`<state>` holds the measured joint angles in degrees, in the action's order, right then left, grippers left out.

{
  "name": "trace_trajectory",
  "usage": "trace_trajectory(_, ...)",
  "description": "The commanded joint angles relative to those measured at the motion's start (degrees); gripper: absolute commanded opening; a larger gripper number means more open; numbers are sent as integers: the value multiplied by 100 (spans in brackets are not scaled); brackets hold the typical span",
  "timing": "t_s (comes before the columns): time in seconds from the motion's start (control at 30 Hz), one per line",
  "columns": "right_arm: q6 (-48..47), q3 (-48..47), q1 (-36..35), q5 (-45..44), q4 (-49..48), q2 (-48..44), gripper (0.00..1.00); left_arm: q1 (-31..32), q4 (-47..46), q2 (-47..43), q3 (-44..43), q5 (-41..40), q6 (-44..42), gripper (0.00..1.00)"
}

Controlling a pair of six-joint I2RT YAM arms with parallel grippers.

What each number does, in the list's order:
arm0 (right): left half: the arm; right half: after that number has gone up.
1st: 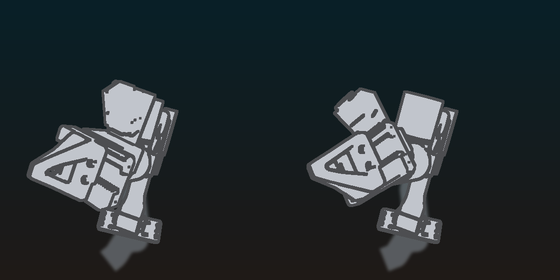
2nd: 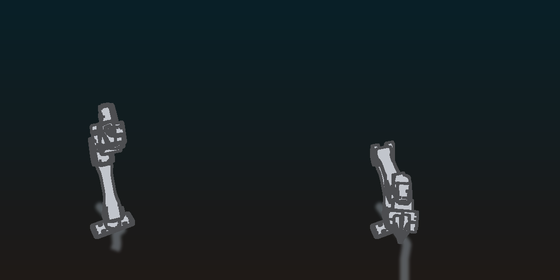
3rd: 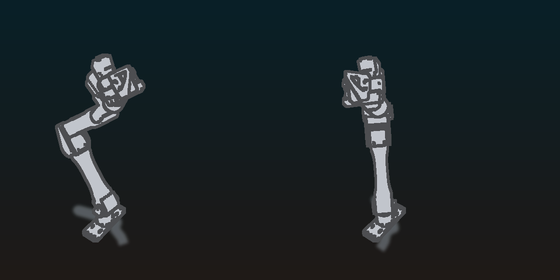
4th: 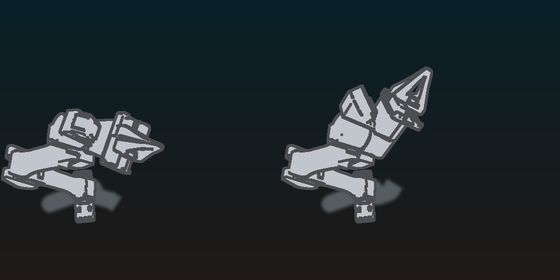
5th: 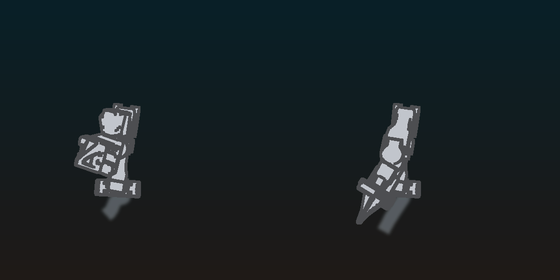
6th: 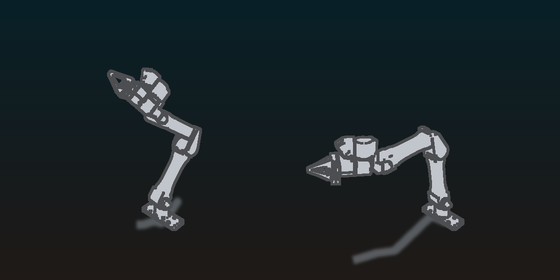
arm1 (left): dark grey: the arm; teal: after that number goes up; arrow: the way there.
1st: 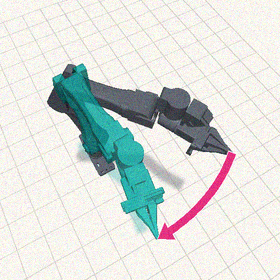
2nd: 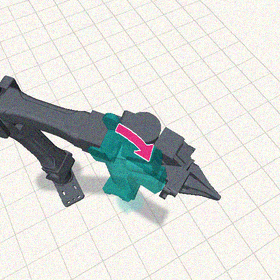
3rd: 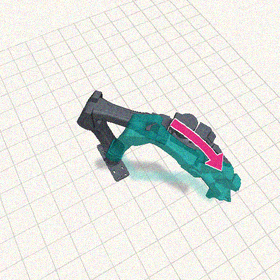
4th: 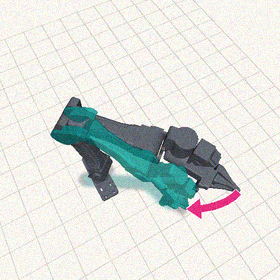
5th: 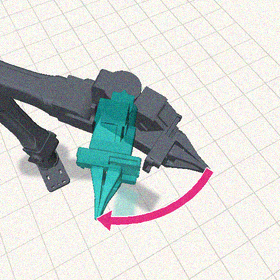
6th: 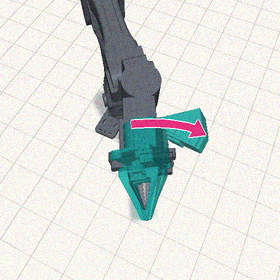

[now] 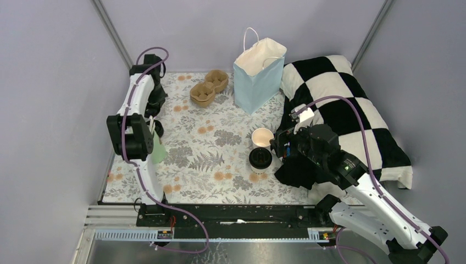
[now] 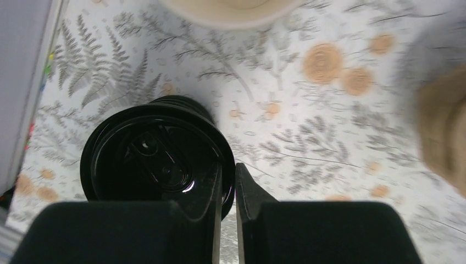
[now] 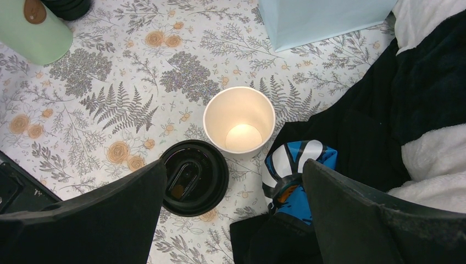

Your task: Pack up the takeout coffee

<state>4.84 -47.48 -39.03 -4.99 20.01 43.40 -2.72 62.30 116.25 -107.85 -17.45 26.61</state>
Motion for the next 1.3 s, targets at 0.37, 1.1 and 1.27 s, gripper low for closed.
trace_trajectory(0.37, 918, -1976, 22, 441, 1039, 1044, 100, 937, -3369, -2784, 331, 5651, 2689, 10)
trace_trajectory(1.1, 4383, -3819, 1252, 4353, -1167, 2373, 100, 3117, -10201, -4008, 3662, 5762, 7279, 8)
trace_trajectory(1.27, 4517, -3641, 1253, 4177, -1386, 2415, 100, 3257, -10349, -3967, 3779, 5717, 7331, 6)
